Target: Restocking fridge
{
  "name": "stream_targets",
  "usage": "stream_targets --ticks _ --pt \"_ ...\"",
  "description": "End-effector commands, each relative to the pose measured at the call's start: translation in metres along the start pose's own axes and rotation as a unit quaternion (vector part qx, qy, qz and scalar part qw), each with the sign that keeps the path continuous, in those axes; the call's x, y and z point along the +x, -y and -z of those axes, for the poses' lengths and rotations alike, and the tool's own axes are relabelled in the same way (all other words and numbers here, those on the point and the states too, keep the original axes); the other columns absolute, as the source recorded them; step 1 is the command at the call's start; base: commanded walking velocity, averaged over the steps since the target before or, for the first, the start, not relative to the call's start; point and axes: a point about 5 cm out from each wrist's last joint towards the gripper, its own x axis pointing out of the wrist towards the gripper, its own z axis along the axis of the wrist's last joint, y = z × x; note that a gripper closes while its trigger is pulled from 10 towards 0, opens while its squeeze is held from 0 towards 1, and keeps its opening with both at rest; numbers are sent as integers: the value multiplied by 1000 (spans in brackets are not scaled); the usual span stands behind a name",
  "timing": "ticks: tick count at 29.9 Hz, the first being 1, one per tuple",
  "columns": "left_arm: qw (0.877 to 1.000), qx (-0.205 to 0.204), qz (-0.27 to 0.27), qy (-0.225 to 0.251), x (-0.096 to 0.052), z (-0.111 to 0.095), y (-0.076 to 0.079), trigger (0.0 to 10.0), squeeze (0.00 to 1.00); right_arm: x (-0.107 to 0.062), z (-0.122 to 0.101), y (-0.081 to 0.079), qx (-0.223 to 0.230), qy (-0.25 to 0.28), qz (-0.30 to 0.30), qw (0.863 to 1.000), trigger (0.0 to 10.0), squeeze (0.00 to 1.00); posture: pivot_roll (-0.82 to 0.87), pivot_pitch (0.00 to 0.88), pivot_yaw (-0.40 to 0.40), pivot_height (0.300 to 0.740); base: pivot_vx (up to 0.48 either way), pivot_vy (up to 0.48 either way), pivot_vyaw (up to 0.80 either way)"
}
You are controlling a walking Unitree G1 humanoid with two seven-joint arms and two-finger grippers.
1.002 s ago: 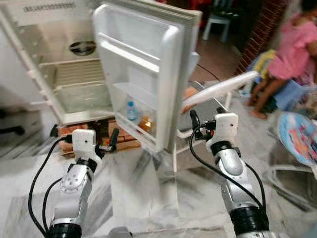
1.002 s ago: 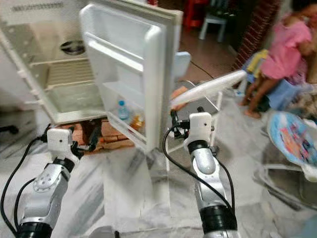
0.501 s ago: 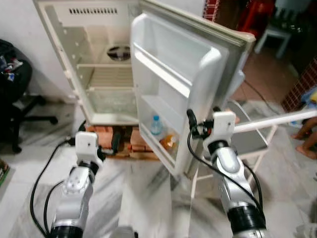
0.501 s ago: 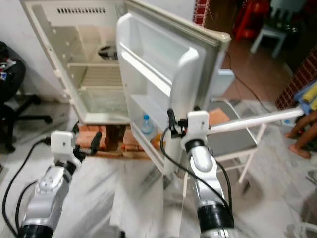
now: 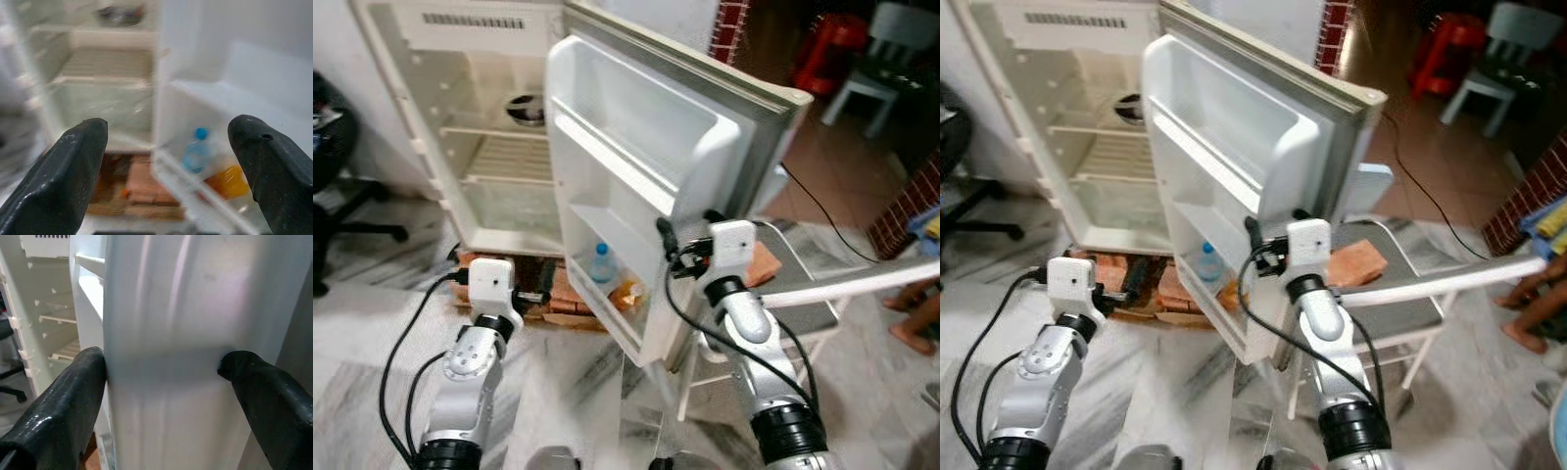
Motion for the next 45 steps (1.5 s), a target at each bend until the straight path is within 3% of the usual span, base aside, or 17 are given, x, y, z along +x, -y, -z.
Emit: stream_targets --ticks 1,11,26,34,40,43,45 --pt "1000 1 -3 2 1 -3 0 10000 0 -6 -1 7 4 1 6 1000 10000 0 112 28 -26 740 0 0 0" --pt "1000 10 2 0 1 -2 1 10000 0 -21 5 18 -1 -11 5 1000 10000 0 107 31 -21 740 0 0 0" --pt "1000 13 0 -5 1 -2 0 10000 0 -11 -2 35 -18 -4 50 999 10000 0 116 33 -20 740 0 0 0" --pt "1000 3 14 -27 -4 4 -2 10000 0 -17 4 54 -28 -24 91 995 10000 0 112 36 -21 740 0 0 0" --pt "996 -36 52 -61 -15 11 -1 10000 0 6 -13 48 5 13 28 1000 10000 0 111 36 -12 740 0 0 0" --pt "993 -41 36 -101 -32 25 -9 10000 0 25 -30 47 26 40 3 999 10000 0 118 37 -9 740 0 0 0" --pt "989 -65 15 -132 -46 36 -14 10000 0 39 -41 46 41 55 -11 998 10000 0 138 39 -13 740 0 0 0"
